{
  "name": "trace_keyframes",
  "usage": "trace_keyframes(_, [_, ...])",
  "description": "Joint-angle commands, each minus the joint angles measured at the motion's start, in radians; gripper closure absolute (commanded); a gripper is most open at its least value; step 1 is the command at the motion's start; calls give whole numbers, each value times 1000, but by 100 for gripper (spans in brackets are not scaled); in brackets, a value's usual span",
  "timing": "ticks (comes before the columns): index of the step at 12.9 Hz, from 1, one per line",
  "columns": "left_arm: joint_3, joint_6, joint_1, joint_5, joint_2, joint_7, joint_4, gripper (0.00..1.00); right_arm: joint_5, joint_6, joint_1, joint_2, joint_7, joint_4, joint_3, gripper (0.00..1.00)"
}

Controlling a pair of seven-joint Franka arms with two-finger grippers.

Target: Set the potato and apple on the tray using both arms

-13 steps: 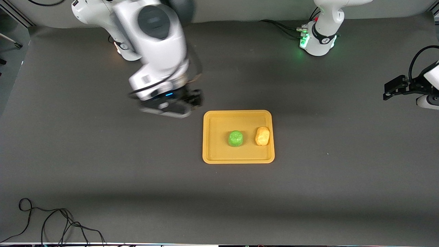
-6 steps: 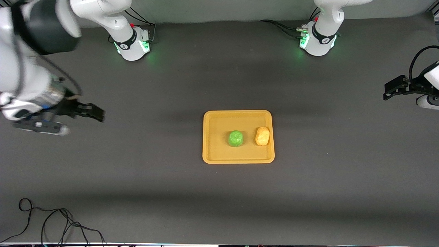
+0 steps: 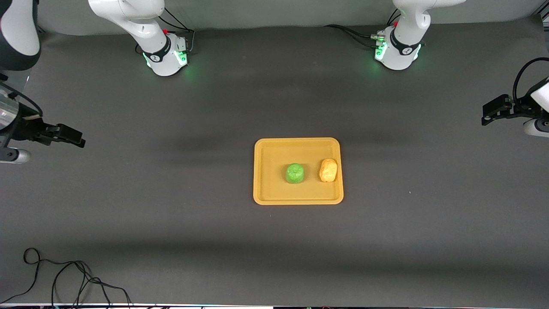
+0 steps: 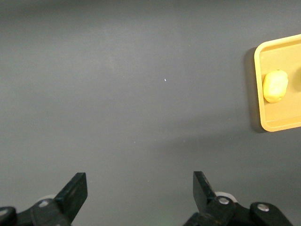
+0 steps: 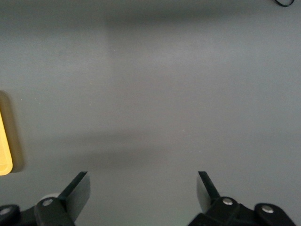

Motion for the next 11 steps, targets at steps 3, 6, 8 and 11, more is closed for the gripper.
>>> trace_keyframes(3, [-4,46,5,16,2,-11,-6,0,14,-96,15,-27,-37,49,-2,0])
trace_keyframes(6, [-4,14,29,5,2,-14,-5,0,16,-103,15,-27,-37,50,-2,0])
trace_keyframes(8, [-6,-25,28,5,0,-15,1,0,16,-103,14,-29,-37,48,-3,0])
trace_keyframes(11, [-4,-31,35,1,2,-11,1,0,16,-103,14,-29,-34,50,-3,0])
